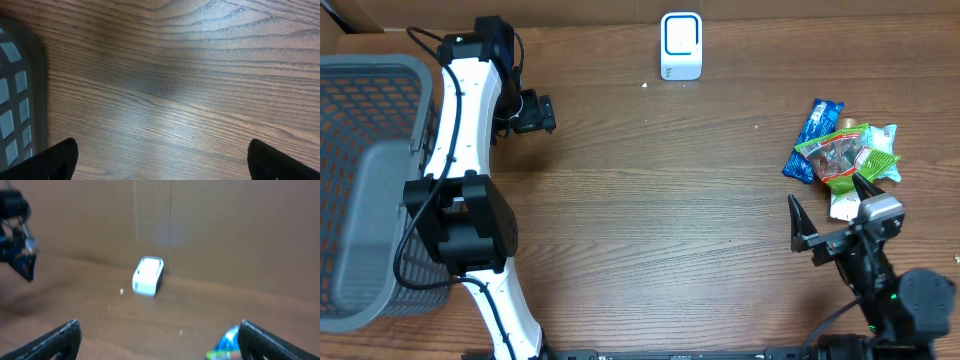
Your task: Scan the item barcode
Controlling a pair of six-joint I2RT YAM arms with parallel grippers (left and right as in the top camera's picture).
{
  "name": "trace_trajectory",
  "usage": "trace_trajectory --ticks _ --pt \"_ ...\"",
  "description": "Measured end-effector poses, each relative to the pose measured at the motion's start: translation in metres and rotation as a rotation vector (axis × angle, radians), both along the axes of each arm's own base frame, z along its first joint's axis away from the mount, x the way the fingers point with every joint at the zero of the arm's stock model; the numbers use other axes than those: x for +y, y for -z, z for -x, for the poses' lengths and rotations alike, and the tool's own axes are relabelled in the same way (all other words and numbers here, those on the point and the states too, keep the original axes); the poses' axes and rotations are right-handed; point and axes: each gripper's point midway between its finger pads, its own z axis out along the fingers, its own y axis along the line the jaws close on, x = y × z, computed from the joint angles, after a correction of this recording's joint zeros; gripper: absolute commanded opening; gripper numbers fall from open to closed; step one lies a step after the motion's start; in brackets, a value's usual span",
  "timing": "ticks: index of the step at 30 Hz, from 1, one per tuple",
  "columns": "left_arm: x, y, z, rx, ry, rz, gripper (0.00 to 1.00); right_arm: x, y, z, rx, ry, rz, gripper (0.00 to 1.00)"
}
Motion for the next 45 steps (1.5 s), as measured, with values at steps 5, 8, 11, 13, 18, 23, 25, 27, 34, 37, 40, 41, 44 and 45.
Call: trace_trajectory --ticks 5,8,11,13,18,23,25,27,34,37,40,41,44,45 --pt "0.0 0.0 0.0 0.0 0.0 0.0 1.0 0.003 0.03 -0.007 -0.1 -0.001 -0.011 1.0" --pt "0.0 0.0 0.0 0.0 0.0 0.0 1.0 0.007 0.047 -0.005 -0.116 -0.006 -0.017 1.0" --pt "0.0 0.0 0.0 0.0 0.0 0.0 1.0 0.007 0.057 -0.002 -0.135 0.006 -0.022 1.0" --pt "0.0 0.0 0.0 0.0 0.0 0.0 1.0 0.005 0.061 -0.002 -0.143 0.019 -0.025 1.0" --pt "0.0 0.0 0.0 0.0 0.0 0.0 0.99 0.002 0.082 -0.004 -0.091 0.039 -0.02 1.0" --pt "0.0 0.0 0.0 0.0 0.0 0.0 1.0 0.001 0.1 -0.003 -0.023 0.045 -0.011 1.0" --pt "0.0 0.0 0.0 0.0 0.0 0.0 1.0 0.002 0.097 -0.002 -0.035 0.039 -0.012 1.0" --pt "0.0 0.0 0.0 0.0 0.0 0.0 1.0 0.004 0.096 -0.002 -0.038 0.032 -0.013 1.0" --pt "0.0 0.0 0.0 0.0 0.0 0.0 1.0 0.004 0.096 -0.002 -0.037 0.028 -0.012 1.0" --pt "0.0 0.0 0.0 0.0 0.0 0.0 1.0 0.004 0.096 -0.002 -0.038 0.028 -0.013 1.0" --pt "0.0 0.0 0.0 0.0 0.0 0.0 1.0 0.004 0.096 -0.002 -0.038 0.028 -0.013 1.0" --pt "0.0 0.0 0.0 0.0 0.0 0.0 0.99 0.004 0.096 -0.002 -0.037 0.028 -0.012 1.0" --pt "0.0 0.0 0.0 0.0 0.0 0.0 0.99 0.004 0.096 -0.002 -0.037 0.028 -0.012 1.0" --pt "0.0 0.0 0.0 0.0 0.0 0.0 1.0 0.004 0.096 -0.002 -0.038 0.028 -0.013 1.0"
